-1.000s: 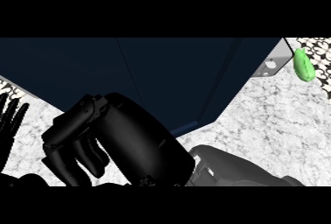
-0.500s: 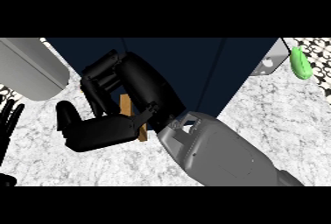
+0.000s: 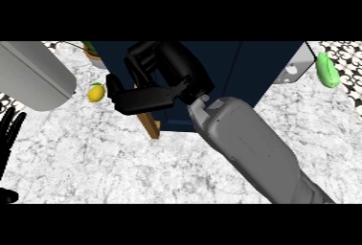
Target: Pick up the wine, place it into the cabinet and close the cabinet
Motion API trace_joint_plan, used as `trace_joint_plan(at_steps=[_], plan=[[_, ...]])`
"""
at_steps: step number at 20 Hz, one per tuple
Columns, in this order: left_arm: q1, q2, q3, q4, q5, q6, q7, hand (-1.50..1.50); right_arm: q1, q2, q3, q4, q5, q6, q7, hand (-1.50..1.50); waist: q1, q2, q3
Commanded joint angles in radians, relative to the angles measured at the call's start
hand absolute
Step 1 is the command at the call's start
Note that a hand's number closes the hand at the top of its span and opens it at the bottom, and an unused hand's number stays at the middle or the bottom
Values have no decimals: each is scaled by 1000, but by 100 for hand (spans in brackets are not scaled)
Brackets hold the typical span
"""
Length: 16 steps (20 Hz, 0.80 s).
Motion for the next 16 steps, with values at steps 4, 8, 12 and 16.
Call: trace_joint_plan(at_steps=[4, 8, 12, 16], plan=[[4, -38, -7, 49, -40, -51, -31, -150, -54, -29, -92, 212, 34, 79, -84, 150, 4, 15, 1], [-18, -5, 16, -34, 23, -1, 63, -150, 11, -56, -90, 206, 60, 103, -152, 150, 4, 13, 2], [-77, -5, 15, 31, 5, -23, 48, -150, -37, -111, -147, 261, 29, 172, -164, 150, -5, 23, 1], [-94, 7, 17, 1, 42, 0, 108, -150, -45, -53, -120, 275, 59, 130, -164, 150, -2, 17, 1]])
